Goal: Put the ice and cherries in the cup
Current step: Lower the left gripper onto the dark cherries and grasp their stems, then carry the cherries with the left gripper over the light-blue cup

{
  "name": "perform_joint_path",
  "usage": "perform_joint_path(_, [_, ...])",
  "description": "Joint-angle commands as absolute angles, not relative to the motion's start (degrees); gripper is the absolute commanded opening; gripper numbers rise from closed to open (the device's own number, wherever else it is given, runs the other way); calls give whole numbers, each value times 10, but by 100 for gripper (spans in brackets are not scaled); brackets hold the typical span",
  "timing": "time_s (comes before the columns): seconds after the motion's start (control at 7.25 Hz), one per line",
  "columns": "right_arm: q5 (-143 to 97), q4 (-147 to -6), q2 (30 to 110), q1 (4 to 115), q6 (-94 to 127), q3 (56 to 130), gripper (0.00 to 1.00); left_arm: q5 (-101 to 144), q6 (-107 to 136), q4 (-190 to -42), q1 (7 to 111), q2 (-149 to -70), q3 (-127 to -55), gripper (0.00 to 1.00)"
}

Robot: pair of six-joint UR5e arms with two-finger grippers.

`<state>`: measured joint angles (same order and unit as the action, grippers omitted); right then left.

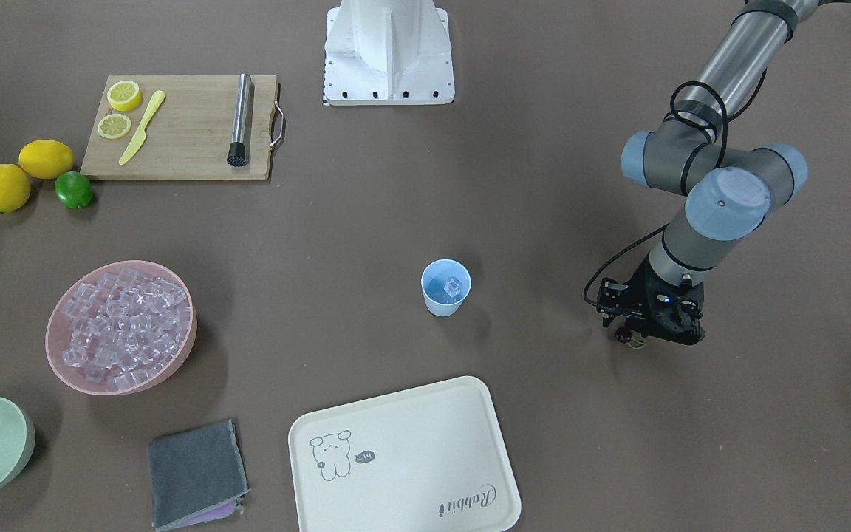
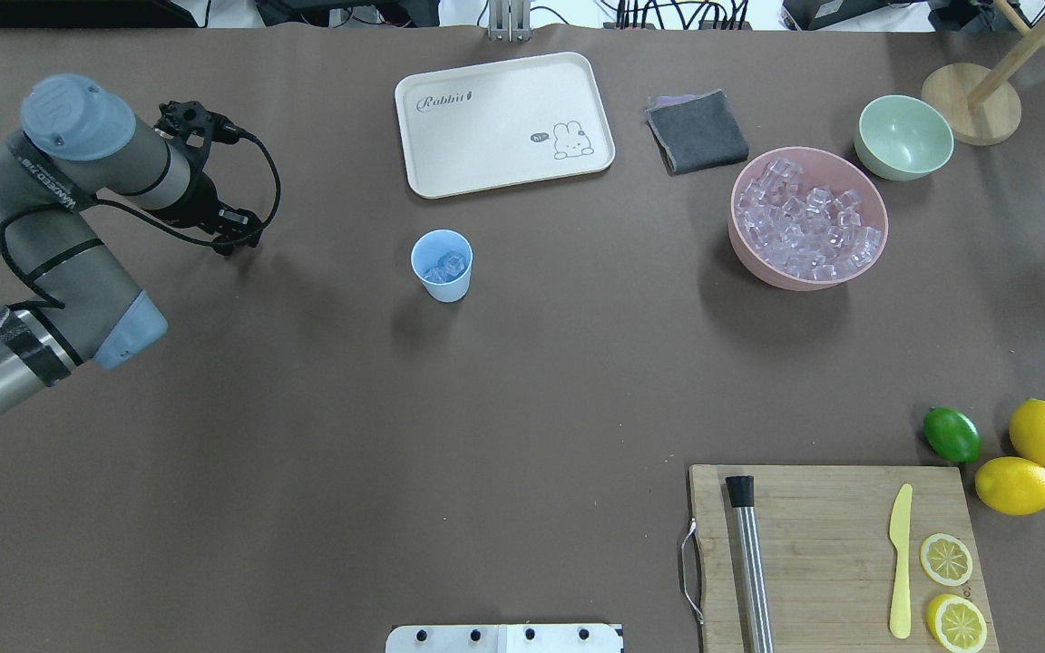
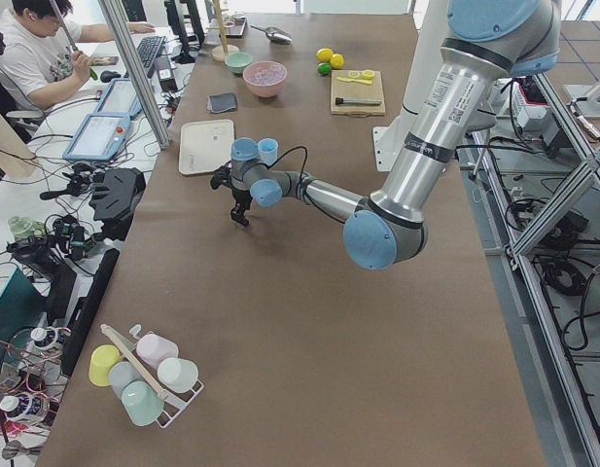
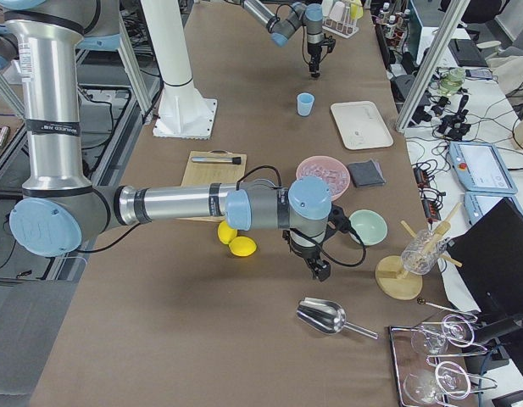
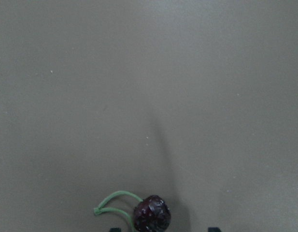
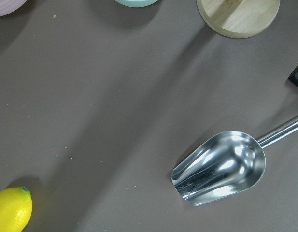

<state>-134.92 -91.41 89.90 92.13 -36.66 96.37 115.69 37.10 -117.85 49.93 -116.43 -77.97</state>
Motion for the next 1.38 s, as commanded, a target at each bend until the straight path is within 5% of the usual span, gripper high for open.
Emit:
perform_joint_path(0.0, [-1349,-912,907,921,-374,962,99,1152,373,-1179,500,-1165,-776,34])
perform_joint_path(0.28, [-1349,-912,907,921,-375,960,99,1152,374,-1179,497,-1165,-776,33])
perform_joint_path(0.55, [-1349,-911,907,920,-374,953,99,1150,380,-1179,498,-1165,-783,0])
perform_joint_path(0.83, [-1350,-912,901,920,-373,951,99,1157,381,-1167,515,-1180,-810,0])
perform_joint_path(1.1, [-1349,-912,893,919,-374,949,99,1223,412,-980,530,-1307,-858,0])
perform_joint_path(1.24, [-1349,-912,890,919,-374,948,99,1229,441,-964,529,-1311,-915,0])
